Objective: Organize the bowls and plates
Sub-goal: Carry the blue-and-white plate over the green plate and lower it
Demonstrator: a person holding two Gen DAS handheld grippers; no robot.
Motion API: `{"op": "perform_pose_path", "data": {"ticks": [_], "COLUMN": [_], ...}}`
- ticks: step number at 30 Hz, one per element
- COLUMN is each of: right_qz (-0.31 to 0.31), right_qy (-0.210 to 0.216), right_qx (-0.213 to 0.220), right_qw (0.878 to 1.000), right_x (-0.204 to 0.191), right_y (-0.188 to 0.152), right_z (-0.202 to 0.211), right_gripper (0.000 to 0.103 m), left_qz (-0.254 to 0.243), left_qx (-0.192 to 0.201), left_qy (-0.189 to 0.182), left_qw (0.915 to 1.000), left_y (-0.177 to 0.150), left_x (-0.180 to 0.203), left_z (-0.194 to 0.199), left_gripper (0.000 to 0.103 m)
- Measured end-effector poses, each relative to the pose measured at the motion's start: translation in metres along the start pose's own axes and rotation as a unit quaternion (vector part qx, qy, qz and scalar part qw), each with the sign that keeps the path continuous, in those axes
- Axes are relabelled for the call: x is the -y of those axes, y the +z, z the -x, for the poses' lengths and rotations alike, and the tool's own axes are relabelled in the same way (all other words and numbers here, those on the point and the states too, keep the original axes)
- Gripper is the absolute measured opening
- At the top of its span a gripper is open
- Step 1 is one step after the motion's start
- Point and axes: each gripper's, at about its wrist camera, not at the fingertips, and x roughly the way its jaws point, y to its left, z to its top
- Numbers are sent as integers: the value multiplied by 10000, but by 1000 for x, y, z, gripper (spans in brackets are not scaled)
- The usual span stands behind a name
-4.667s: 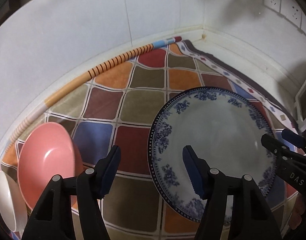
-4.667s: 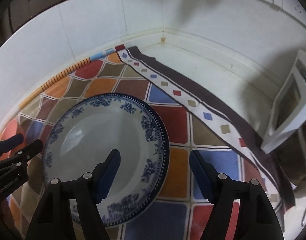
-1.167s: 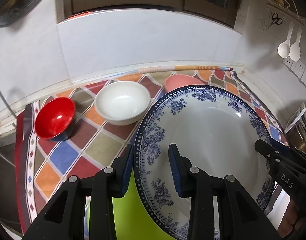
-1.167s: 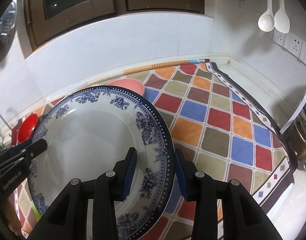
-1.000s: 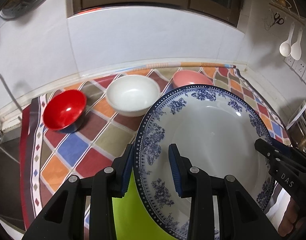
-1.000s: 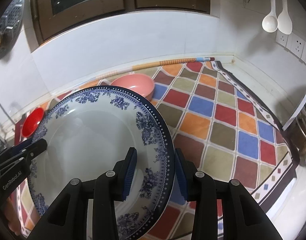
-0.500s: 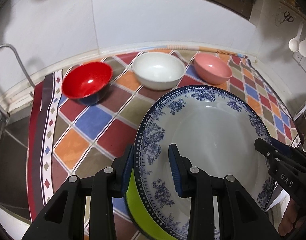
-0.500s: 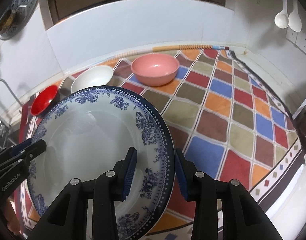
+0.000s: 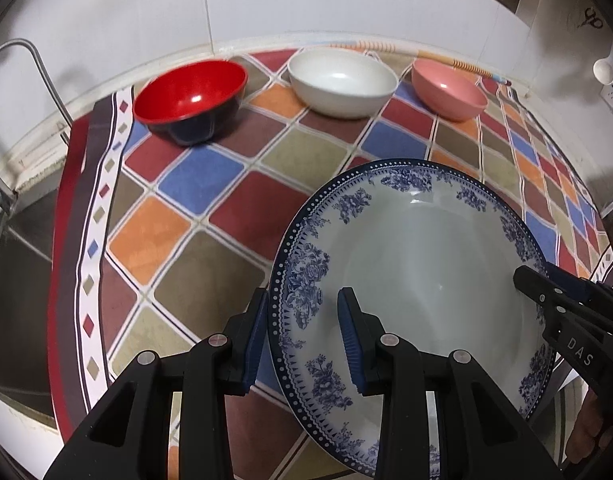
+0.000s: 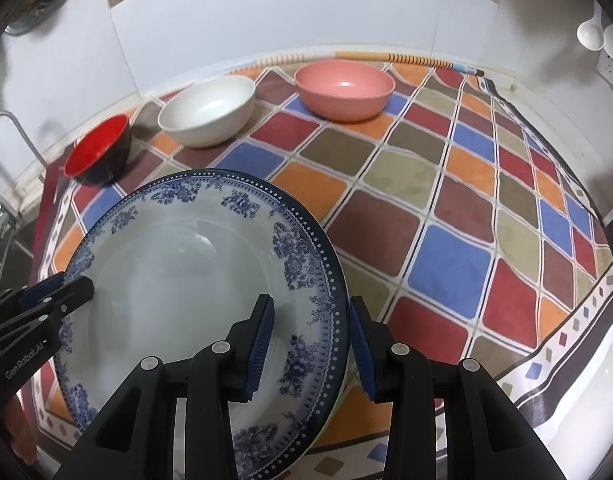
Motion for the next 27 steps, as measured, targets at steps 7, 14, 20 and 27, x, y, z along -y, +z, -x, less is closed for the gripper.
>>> {"op": "perform_pose_path", "data": {"ticks": [7, 14, 20, 27], "right_qz": [55, 89, 200, 251], "right_qy": [-14, -32, -98, -112], "right_qx": [-190, -242, -177, -178], "right_qw": [9998, 9997, 9996, 9995], "right_x": [-3, -4, -6, -8], "right_y": [-9, -10, -9, -7], "right_z": [-8, -13, -15, -15], "right_gripper": [39, 39, 39, 40], "left_qz": [-28, 1, 14, -9], "left_qx": [-147, -203, -265, -261], "left_qy": [18, 12, -6, -16], "left_qw": [9999, 9998, 9996, 9997], "left_y": [-7, -5, -5, -5], "left_x": [-1, -3, -3, -2], "left_z": [-8, -14, -16, -17], "left_gripper": [35, 35, 35, 36]}}
